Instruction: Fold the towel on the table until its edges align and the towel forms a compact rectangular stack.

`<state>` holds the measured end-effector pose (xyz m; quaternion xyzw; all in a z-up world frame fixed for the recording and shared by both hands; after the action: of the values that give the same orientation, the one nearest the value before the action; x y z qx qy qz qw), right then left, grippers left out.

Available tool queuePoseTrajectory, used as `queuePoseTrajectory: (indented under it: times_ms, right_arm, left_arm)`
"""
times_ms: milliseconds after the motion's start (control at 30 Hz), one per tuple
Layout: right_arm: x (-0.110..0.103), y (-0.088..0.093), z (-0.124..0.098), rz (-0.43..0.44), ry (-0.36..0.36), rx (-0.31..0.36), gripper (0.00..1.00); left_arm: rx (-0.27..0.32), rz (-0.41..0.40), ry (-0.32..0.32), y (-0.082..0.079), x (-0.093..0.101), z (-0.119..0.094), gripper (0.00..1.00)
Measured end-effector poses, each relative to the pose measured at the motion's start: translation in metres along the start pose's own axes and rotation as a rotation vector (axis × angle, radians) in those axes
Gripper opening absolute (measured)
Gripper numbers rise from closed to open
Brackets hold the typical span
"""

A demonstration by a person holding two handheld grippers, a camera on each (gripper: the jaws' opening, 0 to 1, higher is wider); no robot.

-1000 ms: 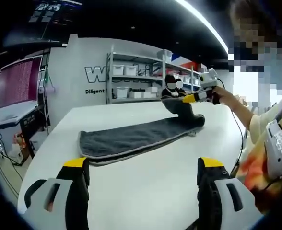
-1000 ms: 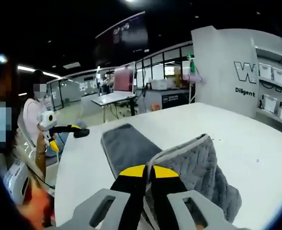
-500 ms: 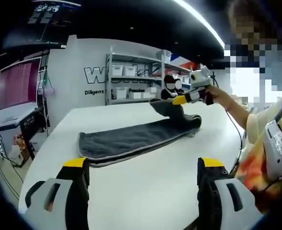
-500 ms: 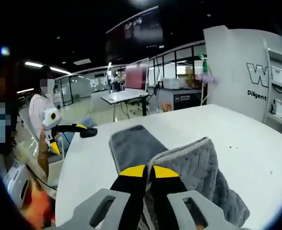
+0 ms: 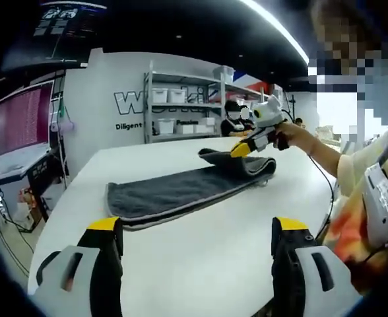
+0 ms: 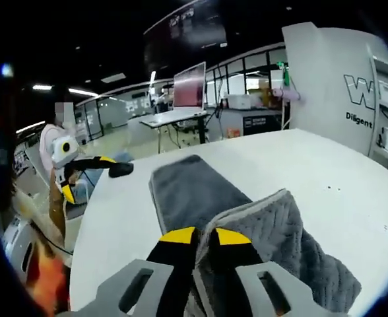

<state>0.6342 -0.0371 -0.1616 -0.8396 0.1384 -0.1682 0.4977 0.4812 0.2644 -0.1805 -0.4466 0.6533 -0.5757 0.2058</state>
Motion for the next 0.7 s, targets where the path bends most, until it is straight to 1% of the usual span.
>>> queuePoseTrajectory:
  times_ms: [33,67,167,200,333,400,500,533,567,633,700]
  right_arm:
    - [0.0,0.0,-0.001,0.006,0.005,-0.002,0.26]
    - [0.0,-0.001,-0.002,0.007,0.008,-0.004,0.31]
    - [-0.001,-0.001,-0.009,-0.002,0.02,-0.005,0.36]
    - [-0.002,0.0,-0.013,-0.007,0.027,-0.008,0.39]
    - [-0.005,0.008,-0.029,-0.019,0.063,-0.038,0.62]
    - [-0.006,0.013,-0.04,-0.025,0.081,-0.046,0.67]
    - [-0.008,0.021,-0.058,-0.028,0.108,-0.045,0.69]
    - [-0.008,0.022,-0.06,-0.027,0.111,-0.045,0.71]
    - [-0.008,0.026,-0.067,-0.019,0.127,-0.045,0.74]
    - [-0.01,0.032,-0.078,-0.017,0.145,-0.055,0.82]
    - [-0.011,0.039,-0.088,-0.012,0.172,-0.058,0.87]
  left_arm:
    - [-0.004,0.0,0.0,0.0,0.0,0.001,0.92]
    - [-0.007,-0.001,0.001,0.001,0.0,0.002,0.92]
    - [-0.01,-0.007,0.01,0.001,0.001,0.005,0.92]
    - [-0.012,-0.009,0.011,0.001,0.002,0.006,0.92]
    - [-0.02,-0.012,0.012,0.002,0.003,0.009,0.91]
    - [-0.023,-0.014,0.014,0.002,0.003,0.01,0.91]
    - [-0.03,-0.017,0.015,0.003,0.005,0.014,0.91]
    - [-0.031,-0.019,0.017,0.003,0.005,0.015,0.91]
    - [-0.034,-0.03,0.029,0.003,0.007,0.018,0.91]
    - [-0.035,-0.049,0.063,0.003,0.012,0.02,0.91]
    - [-0.035,-0.052,0.081,0.003,0.016,0.022,0.91]
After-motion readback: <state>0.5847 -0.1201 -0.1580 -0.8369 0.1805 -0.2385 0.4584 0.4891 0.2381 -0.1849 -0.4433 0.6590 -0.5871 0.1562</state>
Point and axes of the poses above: the point that each gripper's makers call its tool centre point, and the gripper's own axes: z roughly forward along the fingers, x roughly to its right, y roughly out of its underside, the point moved 7 cm from there along -z, roughly backward along the fingers, and after that the axes turned 15 degrees about -z, right-handed, at the moved point
